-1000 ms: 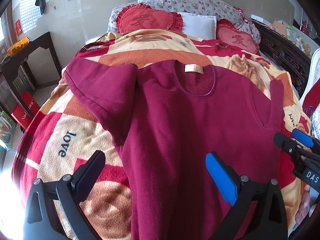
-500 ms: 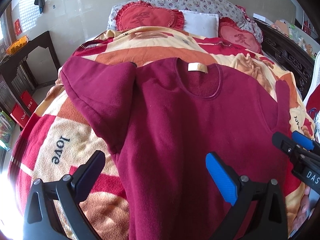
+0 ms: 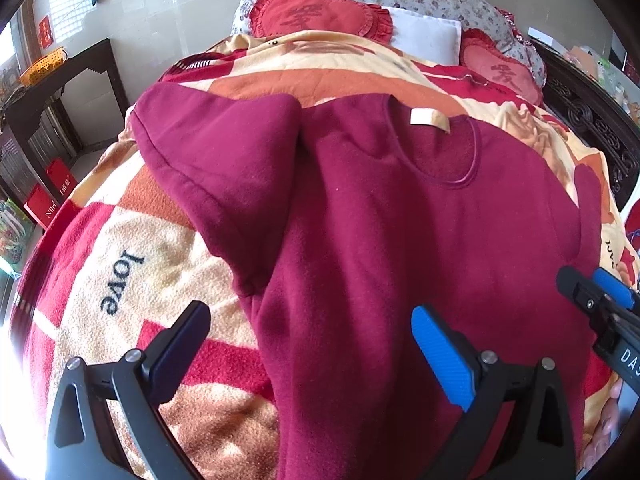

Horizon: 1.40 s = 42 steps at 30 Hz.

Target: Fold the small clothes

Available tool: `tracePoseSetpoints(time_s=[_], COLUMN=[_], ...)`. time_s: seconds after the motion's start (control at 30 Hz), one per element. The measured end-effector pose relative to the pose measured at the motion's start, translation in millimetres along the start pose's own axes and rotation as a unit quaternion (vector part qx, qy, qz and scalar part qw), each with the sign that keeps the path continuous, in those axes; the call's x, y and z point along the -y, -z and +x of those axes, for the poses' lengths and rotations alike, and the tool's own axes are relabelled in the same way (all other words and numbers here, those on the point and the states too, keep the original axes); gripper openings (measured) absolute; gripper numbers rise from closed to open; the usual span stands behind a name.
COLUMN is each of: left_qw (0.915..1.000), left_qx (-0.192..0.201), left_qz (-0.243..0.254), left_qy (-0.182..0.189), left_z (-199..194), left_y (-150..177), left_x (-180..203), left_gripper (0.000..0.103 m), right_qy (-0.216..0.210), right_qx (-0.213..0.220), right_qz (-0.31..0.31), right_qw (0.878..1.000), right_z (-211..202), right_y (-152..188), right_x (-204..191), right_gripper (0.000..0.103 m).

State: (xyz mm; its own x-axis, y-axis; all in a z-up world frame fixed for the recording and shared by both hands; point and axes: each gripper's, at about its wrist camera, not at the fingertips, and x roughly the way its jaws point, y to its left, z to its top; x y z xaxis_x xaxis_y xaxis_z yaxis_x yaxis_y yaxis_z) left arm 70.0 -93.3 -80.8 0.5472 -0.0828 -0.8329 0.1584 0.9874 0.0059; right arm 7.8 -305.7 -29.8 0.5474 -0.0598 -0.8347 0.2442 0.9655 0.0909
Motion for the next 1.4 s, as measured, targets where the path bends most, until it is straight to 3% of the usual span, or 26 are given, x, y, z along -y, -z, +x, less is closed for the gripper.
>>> tracePoseSetpoints(time_s=[0.2, 0.9, 1.23, 1.4], left_qw=[1.0, 0.9999, 0.9984, 0.9946], left_qx=[-0.002, 0.009, 0.029, 0.024], left_qz=[0.001, -0.001, -0.039, -0.091], left_qy=[0.001, 0.012, -0.03, -0.045], left_z=[5, -16, -13, 9], left_y=[2, -9, -56, -85], left_x=[-1, -12, -79, -133], left_gripper=[0.102, 0.102, 0.102, 0.102], right_qy=[0.002, 0.001, -0.009, -0.019], right_qx=[0.026, 0.016, 0.022, 0.014], right_qz=[-0.004, -0.004, -0.035, -0.042], right_qw=[1.0, 1.0, 0.999, 0.999], right_z=[4, -2, -5, -2], right_y=[3, -6, -15, -14], right_x=[-2, -12, -36, -42], right_gripper=[0.072, 0.072, 0.072, 0.072])
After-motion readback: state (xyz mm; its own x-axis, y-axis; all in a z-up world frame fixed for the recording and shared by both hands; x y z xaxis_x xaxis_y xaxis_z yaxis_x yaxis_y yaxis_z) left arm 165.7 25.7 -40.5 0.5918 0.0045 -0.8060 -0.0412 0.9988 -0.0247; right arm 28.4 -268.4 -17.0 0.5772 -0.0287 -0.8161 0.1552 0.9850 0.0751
